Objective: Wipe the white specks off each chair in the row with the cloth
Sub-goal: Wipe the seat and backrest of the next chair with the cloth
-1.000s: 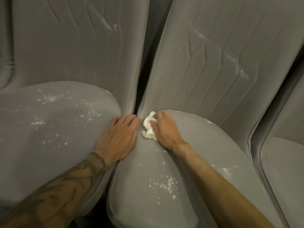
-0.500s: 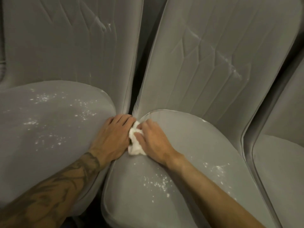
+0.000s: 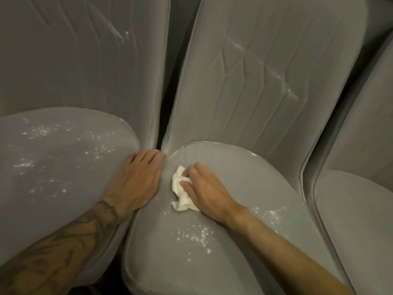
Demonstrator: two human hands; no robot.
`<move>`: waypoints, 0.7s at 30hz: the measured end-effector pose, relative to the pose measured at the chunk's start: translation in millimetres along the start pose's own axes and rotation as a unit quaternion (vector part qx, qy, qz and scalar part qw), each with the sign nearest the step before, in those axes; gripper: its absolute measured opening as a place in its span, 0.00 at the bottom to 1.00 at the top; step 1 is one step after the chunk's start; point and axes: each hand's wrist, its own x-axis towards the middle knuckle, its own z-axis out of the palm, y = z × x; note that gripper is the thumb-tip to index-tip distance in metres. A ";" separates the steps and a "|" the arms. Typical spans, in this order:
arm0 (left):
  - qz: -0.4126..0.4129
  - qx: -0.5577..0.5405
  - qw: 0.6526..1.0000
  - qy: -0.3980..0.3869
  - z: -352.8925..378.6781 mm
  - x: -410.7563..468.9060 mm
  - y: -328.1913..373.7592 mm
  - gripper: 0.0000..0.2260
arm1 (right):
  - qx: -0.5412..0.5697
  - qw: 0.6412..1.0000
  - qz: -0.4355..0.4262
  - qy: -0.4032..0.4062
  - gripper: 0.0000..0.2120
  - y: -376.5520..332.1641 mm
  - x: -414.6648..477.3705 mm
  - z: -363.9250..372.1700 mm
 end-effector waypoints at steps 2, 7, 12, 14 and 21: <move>0.001 0.005 1.000 0.001 -0.1 0.9 0.1 0.19 | -0.029 0.999 0.038 0.009 0.15 28.8 -3.2 -8.8; 0.004 0.012 1.000 0.010 -1.1 1.8 0.9 0.18 | -0.103 0.970 0.211 0.057 0.12 57.7 7.1 -8.3; -0.002 0.002 1.000 0.003 -1.5 0.6 1.1 0.19 | -0.009 0.997 0.072 0.021 0.16 9.0 -13.8 -1.8; -0.003 0.000 1.000 0.002 -0.7 0.0 0.8 0.19 | -0.004 0.999 0.037 -0.003 0.18 26.8 -19.5 -15.7; 0.000 -0.008 1.000 0.008 2.5 1.7 -0.6 0.18 | -0.164 0.938 0.297 0.071 0.19 101.7 -12.7 -17.5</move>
